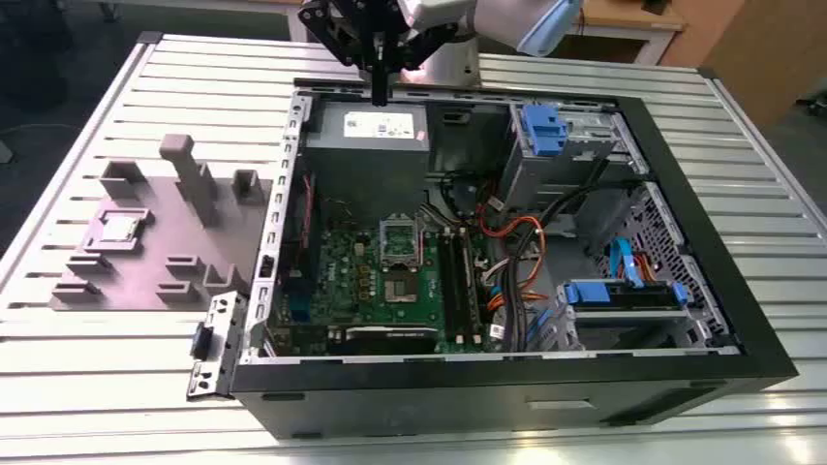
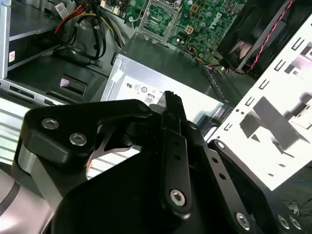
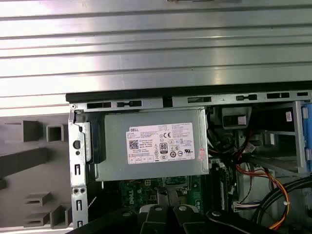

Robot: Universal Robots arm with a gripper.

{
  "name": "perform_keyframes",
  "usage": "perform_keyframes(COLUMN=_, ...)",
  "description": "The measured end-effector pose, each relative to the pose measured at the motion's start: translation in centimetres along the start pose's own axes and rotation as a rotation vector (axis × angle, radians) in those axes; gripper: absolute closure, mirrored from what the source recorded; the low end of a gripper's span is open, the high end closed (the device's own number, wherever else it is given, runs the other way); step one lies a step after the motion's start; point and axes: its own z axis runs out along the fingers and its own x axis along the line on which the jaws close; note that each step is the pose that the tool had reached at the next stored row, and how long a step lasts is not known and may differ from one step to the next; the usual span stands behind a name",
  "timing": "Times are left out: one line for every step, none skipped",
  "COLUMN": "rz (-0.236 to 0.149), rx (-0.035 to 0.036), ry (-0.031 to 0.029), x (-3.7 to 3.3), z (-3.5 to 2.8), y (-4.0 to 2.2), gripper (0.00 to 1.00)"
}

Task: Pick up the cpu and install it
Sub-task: 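Reach for the cpu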

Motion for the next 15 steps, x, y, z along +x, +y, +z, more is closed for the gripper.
perform_keyframes(rz=0.000, rx=0.0001, ry=0.0001, x=0.00, z=0.00, y=0.00, gripper=0.89)
perform_keyframes(rz=0.000, rx=0.0000, ry=0.0001, x=0.00, z=0.00, y=0.00, gripper=0.89)
perform_keyframes(rz=0.000, rx=0.0000, ry=0.0001, x=0.00, z=0.00, y=0.00, gripper=0.89)
perform_keyframes(rz=0.000, rx=0.0001, ry=0.0001, x=0.00, z=0.00, y=0.00, gripper=0.89)
perform_keyframes(rz=0.000, rx=0.0001, ry=0.0001, x=0.00, z=0.00, y=0.00, gripper=0.89)
perform_keyframes(rz=0.000, rx=0.0000, ry=0.0000, x=0.00, z=0.00, y=0.00, gripper=0.89)
perform_keyframes(rz=0.000, rx=0.0001, ry=0.0001, x=0.00, z=0.00, y=0.00, gripper=0.89)
perform_keyframes(rz=0.000, rx=0.0000, ry=0.0000, x=0.00, z=0.00, y=0.00, gripper=0.89)
perform_keyframes(rz=0.000, rx=0.0001, ry=0.0000, x=0.00, z=0.00, y=0.00, gripper=0.89)
perform_keyframes(rz=0.000, rx=0.0000, ry=0.0000, x=0.02, z=0.00, y=0.00, gripper=0.89)
perform_keyframes(rz=0.000, rx=0.0001, ry=0.0000, x=0.06, z=0.00, y=0.00, gripper=0.89)
perform_keyframes(rz=0.000, rx=0.0000, ry=0.0000, x=0.11, z=0.00, y=-0.01, gripper=0.89)
perform_keyframes(rz=0.000, rx=0.0000, ry=0.0000, x=0.18, z=-0.01, y=-0.01, gripper=0.89)
perform_keyframes(rz=0.000, rx=0.0000, ry=0.0000, x=0.28, z=-0.01, y=-0.02, gripper=0.89)
perform_keyframes(rz=0.000, rx=0.0000, ry=0.0000, x=0.38, z=-0.01, y=-0.03, gripper=0.89)
